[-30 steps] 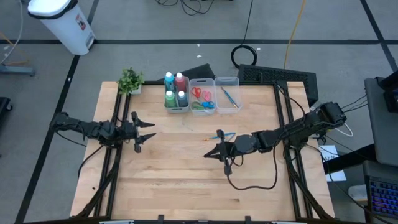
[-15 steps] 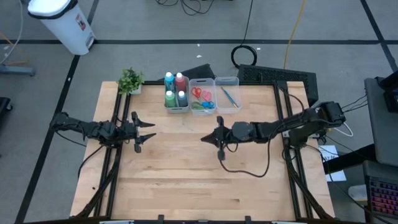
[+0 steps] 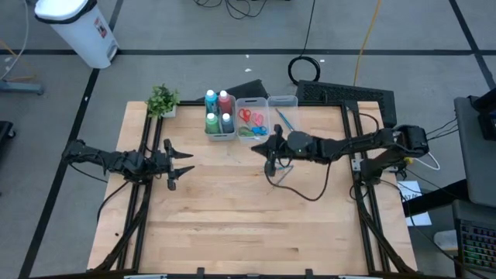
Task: Pick & Place Paint Supplies
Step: Put the blue paint brush into the right transparent bin
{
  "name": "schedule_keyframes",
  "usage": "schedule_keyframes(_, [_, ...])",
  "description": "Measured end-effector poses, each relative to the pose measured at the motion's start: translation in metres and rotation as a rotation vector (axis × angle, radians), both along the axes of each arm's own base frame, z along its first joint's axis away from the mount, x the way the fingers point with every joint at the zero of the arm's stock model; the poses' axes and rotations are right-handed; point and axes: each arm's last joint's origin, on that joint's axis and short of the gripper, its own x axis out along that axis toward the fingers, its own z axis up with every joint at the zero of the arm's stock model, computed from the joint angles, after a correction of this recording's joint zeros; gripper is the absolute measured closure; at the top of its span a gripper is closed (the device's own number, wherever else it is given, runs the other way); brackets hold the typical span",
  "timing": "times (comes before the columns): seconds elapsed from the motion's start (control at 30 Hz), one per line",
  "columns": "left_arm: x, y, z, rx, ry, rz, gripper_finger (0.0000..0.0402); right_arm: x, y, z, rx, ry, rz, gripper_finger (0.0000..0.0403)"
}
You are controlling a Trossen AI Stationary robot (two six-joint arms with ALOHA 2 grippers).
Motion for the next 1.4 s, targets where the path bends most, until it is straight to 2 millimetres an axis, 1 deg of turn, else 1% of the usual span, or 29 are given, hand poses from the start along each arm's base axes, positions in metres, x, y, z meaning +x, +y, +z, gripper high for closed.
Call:
schedule_keyframes(0.13, [0.000,0.000,0.000,0.000,0.000,0.000,0.0199,-0.002,-0.018,0.000,-0.001,0.000,-0.055,0.0403])
schedule_keyframes(0.27, [0.000,0.000,0.000,0.000,0.000,0.000,0.0199,-0.008,-0.037,0.005,-0.004,-0.013,-0.119,0.0403])
schedule_keyframes(0.53, [0.000,0.000,0.000,0.000,0.000,0.000,0.0199,-0.033,-0.075,0.027,-0.018,-0.069,-0.255,0.0403])
schedule_keyframes(0.63, [0.000,0.000,0.000,0.000,0.000,0.000,0.0199,-0.040,-0.088,0.032,-0.023,-0.086,-0.304,0.0403])
schedule_keyframes(0.73, [0.000,0.000,0.000,0.000,0.000,0.000,0.0199,-0.046,-0.100,0.032,-0.018,-0.087,-0.350,0.0403])
schedule_keyframes(0.9, [0.000,0.000,0.000,0.000,0.000,0.000,0.0199,-0.053,-0.117,0.027,0.005,-0.065,-0.416,0.0403])
schedule_keyframes(1.07, [0.000,0.000,0.000,0.000,0.000,0.000,0.0199,-0.059,-0.128,0.023,0.010,-0.045,-0.456,0.0403])
schedule_keyframes(1.17, [0.000,0.000,0.000,0.000,0.000,0.000,0.0199,-0.064,-0.132,0.012,0.019,-0.013,-0.477,0.0403])
schedule_keyframes(1.4, [0.000,0.000,0.000,0.000,0.000,0.000,0.0199,-0.083,-0.140,-0.011,0.010,-0.031,-0.532,0.0403])
